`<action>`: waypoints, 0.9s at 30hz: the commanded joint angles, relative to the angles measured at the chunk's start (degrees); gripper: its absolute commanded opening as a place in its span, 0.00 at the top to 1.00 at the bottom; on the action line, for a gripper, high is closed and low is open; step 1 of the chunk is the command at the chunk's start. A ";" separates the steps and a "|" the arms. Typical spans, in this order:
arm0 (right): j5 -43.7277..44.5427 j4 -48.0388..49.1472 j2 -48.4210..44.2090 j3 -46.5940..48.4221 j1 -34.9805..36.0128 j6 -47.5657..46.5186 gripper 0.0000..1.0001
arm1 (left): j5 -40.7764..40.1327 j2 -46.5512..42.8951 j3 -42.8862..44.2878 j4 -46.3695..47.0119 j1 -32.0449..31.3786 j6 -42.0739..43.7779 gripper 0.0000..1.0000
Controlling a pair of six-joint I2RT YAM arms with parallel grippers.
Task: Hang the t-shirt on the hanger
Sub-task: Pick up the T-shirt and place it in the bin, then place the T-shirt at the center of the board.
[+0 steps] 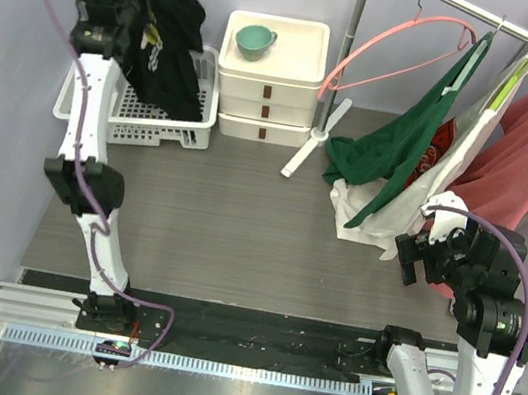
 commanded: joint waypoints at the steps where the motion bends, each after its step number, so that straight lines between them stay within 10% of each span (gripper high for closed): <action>1: -2.91 -0.42 -0.57 3.19 -0.15 -0.52 0.00 | 3.95 -13.49 2.34 8.27 -0.42 -3.89 1.00; 12: -16.17 -4.02 -0.84 4.43 -0.15 -1.93 0.00 | 13.09 -34.23 -1.60 1.86 -6.92 -12.15 1.00; 19: -22.60 -5.52 3.02 2.85 -0.15 -2.28 0.00 | 19.50 -43.47 -18.73 -1.58 -11.41 -17.69 1.00; 27: -26.47 -6.48 9.18 1.17 -0.15 -3.94 0.00 | 6.78 -47.00 -39.01 -9.21 -26.57 -6.67 1.00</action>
